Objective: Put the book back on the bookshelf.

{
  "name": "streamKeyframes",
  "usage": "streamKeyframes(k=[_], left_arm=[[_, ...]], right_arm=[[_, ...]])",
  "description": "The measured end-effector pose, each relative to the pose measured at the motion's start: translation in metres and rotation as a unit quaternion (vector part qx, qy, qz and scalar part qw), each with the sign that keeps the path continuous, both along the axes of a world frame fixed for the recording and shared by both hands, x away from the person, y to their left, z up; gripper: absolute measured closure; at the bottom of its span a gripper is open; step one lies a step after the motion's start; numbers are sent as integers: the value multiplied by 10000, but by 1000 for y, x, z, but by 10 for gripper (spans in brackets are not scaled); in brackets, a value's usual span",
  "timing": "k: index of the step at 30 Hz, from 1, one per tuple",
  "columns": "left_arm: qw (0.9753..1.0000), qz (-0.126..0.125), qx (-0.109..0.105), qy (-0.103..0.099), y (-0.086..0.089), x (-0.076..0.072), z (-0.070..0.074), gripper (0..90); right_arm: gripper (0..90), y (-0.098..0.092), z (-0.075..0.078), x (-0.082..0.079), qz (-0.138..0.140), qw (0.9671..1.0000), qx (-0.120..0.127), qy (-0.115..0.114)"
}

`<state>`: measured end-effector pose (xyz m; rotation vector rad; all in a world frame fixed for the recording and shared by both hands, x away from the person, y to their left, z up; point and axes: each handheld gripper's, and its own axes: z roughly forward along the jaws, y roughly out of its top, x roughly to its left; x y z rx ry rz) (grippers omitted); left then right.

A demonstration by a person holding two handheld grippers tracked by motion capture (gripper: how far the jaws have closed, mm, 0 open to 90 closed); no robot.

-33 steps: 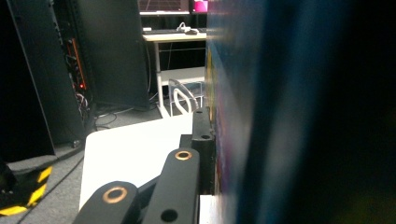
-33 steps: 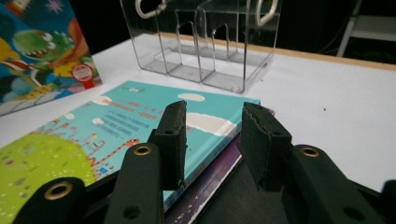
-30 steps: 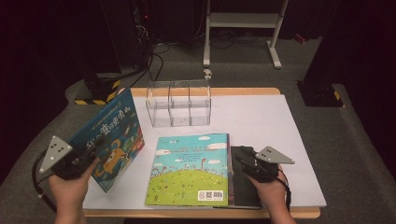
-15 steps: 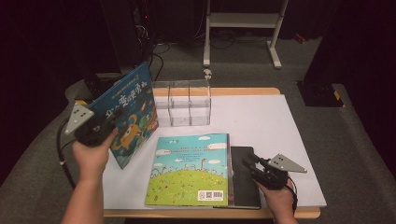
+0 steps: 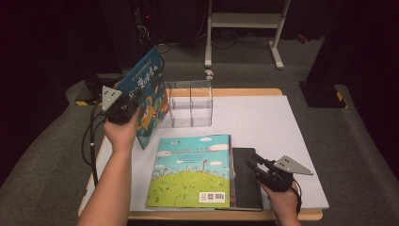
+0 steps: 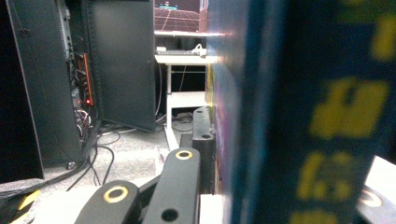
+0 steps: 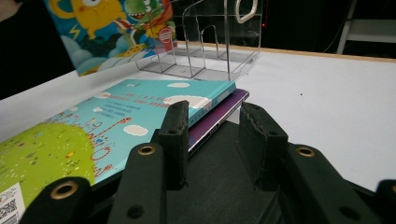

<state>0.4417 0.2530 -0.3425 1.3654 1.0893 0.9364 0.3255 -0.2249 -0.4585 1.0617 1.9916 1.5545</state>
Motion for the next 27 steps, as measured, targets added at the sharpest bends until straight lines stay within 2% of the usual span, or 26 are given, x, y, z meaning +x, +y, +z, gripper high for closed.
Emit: streamKeyframes(k=[3, 5, 9, 13, 17, 18, 21, 24, 27], left_arm=[[9998, 158, 62, 101, -5, 15, -4, 829], [9994, 303, 117, 77, -10, 25, -11, 829], [9987, 489, 148, 54, -16, 33, -17, 829], [9982, 577, 148, -13, -18, 34, -19, 828], [9972, 683, 284, -71, -22, 30, -24, 826], [9971, 712, 264, -77, -22, 29, -25, 826], [9965, 790, 271, -65, -23, 27, -26, 824], [9946, 947, 413, -23, -25, 24, -26, 813], [9945, 952, 446, 2, -25, 24, -26, 810]], right_arm=[[629, 0, 0, 0, 15, 10000, -9, 0], [629, 0, -1, 0, 13, 10000, 10, 21], [629, 1, -1, 0, 41, 10000, 19, 36], [629, 1, -1, -1, 61, 10000, 40, 32], [630, 2, -2, -1, 89, 10000, 18, 18], [630, 3, -2, -1, 93, 10000, 16, 21], [630, 3, -2, -1, 106, 9999, 15, 22], [629, 4, -2, -2, 116, 9999, 6, 20], [630, 5, -1, -2, 116, 9999, 4, 24]])
